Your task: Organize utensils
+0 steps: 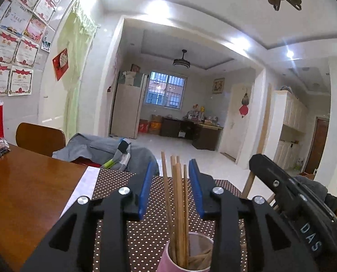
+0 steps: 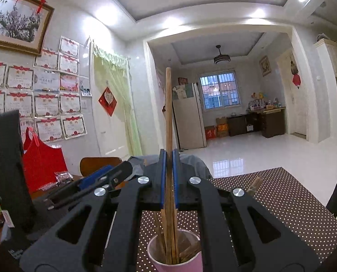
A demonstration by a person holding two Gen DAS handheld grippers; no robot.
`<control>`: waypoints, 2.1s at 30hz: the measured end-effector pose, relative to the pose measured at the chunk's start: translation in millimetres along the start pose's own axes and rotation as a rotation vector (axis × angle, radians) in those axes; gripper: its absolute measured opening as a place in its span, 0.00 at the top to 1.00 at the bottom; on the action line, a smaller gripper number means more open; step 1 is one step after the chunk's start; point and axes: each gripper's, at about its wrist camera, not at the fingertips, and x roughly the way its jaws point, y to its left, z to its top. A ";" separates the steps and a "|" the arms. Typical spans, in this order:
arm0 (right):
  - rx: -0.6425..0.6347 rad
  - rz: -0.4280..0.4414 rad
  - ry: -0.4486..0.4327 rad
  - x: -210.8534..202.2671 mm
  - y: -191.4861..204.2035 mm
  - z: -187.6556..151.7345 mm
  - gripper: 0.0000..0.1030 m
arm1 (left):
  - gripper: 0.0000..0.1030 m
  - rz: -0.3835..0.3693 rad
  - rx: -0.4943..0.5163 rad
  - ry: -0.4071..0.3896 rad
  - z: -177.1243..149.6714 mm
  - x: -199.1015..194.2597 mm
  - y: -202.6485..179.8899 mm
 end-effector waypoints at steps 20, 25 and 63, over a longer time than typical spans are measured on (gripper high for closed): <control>0.011 -0.020 0.068 3.4 0.2 3.5 0.73 | 0.58 0.030 0.002 0.016 8.0 -7.9 1.5; 0.004 -0.029 0.062 1.8 -0.2 6.0 0.73 | 0.57 0.034 0.005 0.014 10.7 -10.4 1.3; -0.052 -0.170 0.088 -150.6 25.7 -2.1 0.20 | 0.32 0.052 0.187 0.005 -15.2 -167.9 -29.2</control>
